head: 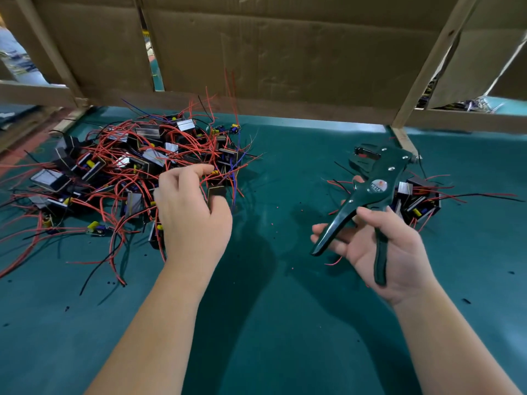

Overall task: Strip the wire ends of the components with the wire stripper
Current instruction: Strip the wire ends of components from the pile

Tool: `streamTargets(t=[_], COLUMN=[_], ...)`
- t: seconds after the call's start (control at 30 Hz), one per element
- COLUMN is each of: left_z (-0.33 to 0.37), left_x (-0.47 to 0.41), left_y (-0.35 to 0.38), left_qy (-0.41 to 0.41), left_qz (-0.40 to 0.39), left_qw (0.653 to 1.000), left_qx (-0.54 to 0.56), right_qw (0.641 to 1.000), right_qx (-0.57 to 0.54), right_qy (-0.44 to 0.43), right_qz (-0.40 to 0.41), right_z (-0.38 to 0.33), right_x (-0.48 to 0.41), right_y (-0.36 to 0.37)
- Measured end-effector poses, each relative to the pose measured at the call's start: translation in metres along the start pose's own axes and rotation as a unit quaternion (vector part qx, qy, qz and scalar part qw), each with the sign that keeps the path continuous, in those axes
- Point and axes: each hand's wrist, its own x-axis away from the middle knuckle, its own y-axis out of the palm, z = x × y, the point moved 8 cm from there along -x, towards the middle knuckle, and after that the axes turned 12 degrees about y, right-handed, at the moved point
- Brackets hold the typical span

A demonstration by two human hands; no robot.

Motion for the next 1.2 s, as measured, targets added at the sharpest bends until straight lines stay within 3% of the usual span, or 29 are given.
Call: streamTargets(t=[0.1, 0.17, 0.33, 0.43, 0.6, 0.7, 0.77, 0.87, 0.93, 1.1, 1.2], left_z=[-0.016, -0.019, -0.017, -0.019, -0.003, 0.017, 0.029, 0.048, 0.055, 0.056, 0.049], left_x=[0.004, 0.008, 0.002, -0.001, 0.0, 0.001, 0.001, 0.005, 0.008, 0.01, 0.008], left_y=[0.014, 0.022, 0.013, 0.013, 0.015, 0.005, 0.001, 0.002, 0.005, 0.009, 0.008], left_qy=[-0.062, -0.062, -0.025, -0.017, 0.026, 0.112, 0.17, 0.257, 0.279, 0.293, 0.257], left_qz=[-0.133, -0.19, -0.124, -0.111, -0.071, -0.028, -0.021, -0.018, -0.02, -0.019, -0.014], left_qw=[0.978, 0.965, 0.985, 0.99, 0.997, 0.993, 0.984, 0.966, 0.958, 0.951, 0.957], left_qx=[-0.147, -0.17, -0.115, -0.08, 0.026, -0.012, -0.046, 0.004, 0.066, 0.092, 0.134], right_qw=[1.0, 1.0, 0.991, 0.992, 1.0, 0.995, 0.973, 0.907, 0.901, 0.891, 0.892], right_qx=[-0.008, -0.006, -0.003, -0.012, -0.007, -0.025, -0.075, -0.196, -0.191, -0.121, -0.096], right_qy=[0.01, -0.004, -0.055, -0.059, -0.027, 0.023, 0.07, 0.124, 0.128, 0.125, 0.125], right_qz=[-0.003, 0.01, 0.12, 0.111, 0.011, -0.097, -0.208, -0.351, -0.368, -0.42, -0.424], right_z=[0.002, 0.0, -0.013, -0.015, -0.008, -0.006, -0.004, -0.003, 0.0, 0.009, 0.013], right_x=[0.001, 0.0, -0.001, -0.001, 0.001, 0.009, 0.017, 0.03, 0.034, 0.042, 0.043], right_y=[0.002, 0.0, -0.026, -0.028, -0.005, 0.013, 0.031, 0.053, 0.057, 0.066, 0.069])
